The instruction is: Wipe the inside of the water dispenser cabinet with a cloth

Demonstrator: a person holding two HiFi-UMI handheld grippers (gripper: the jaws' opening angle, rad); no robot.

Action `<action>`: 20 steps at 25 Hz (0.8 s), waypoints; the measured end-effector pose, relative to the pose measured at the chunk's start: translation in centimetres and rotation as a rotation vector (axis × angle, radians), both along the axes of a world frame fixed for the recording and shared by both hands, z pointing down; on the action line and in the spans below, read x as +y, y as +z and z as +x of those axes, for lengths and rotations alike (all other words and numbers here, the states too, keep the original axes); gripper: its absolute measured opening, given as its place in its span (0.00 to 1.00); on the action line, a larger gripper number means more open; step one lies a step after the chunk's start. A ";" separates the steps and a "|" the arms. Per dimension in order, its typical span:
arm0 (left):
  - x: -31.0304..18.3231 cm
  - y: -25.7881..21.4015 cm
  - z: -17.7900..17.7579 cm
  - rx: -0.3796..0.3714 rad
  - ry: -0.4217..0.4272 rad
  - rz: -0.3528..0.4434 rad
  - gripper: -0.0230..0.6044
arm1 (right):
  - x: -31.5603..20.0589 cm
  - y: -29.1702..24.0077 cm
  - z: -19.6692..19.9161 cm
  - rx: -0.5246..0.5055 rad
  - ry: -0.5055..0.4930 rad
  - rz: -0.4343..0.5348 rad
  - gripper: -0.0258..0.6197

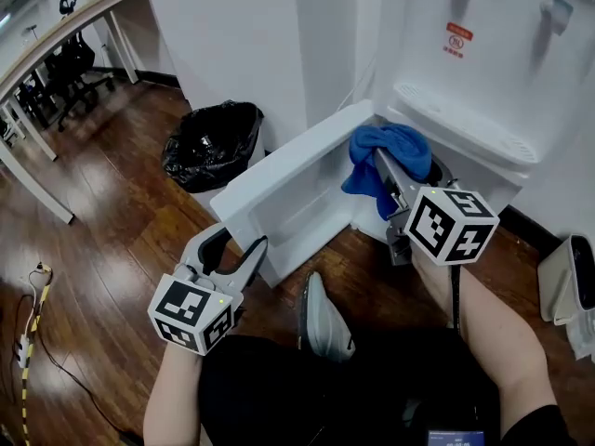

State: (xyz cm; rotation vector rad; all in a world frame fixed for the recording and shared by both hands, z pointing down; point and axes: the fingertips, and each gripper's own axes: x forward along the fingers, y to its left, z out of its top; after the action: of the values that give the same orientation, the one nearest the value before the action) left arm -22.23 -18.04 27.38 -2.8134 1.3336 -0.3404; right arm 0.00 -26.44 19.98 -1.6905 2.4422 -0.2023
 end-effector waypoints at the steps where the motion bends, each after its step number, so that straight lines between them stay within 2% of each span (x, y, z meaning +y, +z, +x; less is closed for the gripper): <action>1: 0.0 0.1 0.0 0.000 -0.001 -0.005 0.37 | 0.0 0.0 -0.4 0.001 0.000 0.009 0.40; 3: -0.1 0.3 -0.1 -0.002 0.001 -0.016 0.37 | 0.4 -0.4 -2.6 0.020 -0.053 0.020 0.40; 6: -0.3 0.8 -0.2 -0.020 0.001 -0.035 0.37 | 2.5 -1.4 -8.0 0.052 -0.183 0.026 0.40; 11: -0.8 1.1 -0.7 -0.028 -0.018 -0.040 0.38 | 7.0 -1.4 -15.6 0.018 -0.373 -0.006 0.40; 15: -0.8 1.4 -1.1 -0.048 -0.046 -0.061 0.40 | 10.4 -0.4 -20.3 0.061 -0.531 0.001 0.40; 18: -1.0 2.4 -1.7 -0.058 -0.067 -0.093 0.40 | 11.4 1.0 -21.5 0.083 -0.606 -0.011 0.40; 20: -1.2 3.0 -1.9 -0.063 -0.075 -0.123 0.40 | 9.6 1.5 -19.7 0.056 -0.559 -0.018 0.40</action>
State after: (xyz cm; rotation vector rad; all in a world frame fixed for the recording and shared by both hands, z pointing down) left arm -24.11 -19.25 30.40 -2.8272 1.4567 -0.5259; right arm -19.72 -16.84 21.51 -0.9871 2.9037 -0.2450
